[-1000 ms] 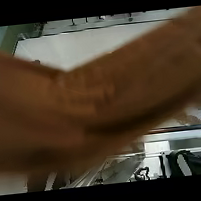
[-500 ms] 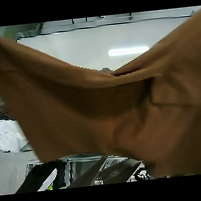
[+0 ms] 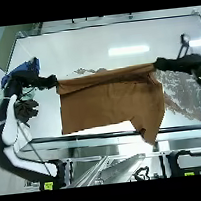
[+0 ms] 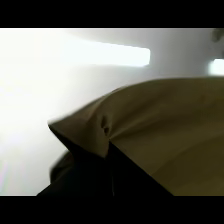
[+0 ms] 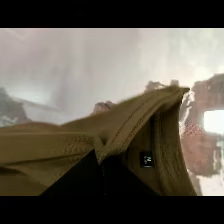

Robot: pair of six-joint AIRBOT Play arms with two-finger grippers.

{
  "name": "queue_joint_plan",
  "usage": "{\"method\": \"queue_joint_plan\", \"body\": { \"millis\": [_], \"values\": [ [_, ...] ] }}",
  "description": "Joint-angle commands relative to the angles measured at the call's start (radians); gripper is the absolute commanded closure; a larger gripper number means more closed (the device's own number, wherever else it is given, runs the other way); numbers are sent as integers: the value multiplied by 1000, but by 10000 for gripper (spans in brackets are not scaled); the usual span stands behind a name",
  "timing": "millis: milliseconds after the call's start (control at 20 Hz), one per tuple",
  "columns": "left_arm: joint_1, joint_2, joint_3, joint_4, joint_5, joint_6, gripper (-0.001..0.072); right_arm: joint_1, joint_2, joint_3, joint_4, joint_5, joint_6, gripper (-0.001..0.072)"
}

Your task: Fold the shirts.

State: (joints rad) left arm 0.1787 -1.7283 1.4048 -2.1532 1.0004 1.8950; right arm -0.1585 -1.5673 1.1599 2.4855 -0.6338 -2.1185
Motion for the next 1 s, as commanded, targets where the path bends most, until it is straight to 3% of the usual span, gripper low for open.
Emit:
{"method": "queue_joint_plan", "body": {
  "millis": [0, 300, 550, 950],
  "values": [
    [47, -308, 180, -100, 58, 43, 694, 4, -248, 155, 26, 42, 13, 687],
    [-7, -425, 560, -97, 10, 8, 694, 0, -460, 585, 24, -38, 89, 687],
    [-41, -457, 665, -97, -5, 5, 694, -5, -475, 619, -34, -145, 142, 687],
    [-39, -459, 615, -21, -20, 7, 694, 45, -449, 612, -610, -280, 520, 688]
  ]
}}
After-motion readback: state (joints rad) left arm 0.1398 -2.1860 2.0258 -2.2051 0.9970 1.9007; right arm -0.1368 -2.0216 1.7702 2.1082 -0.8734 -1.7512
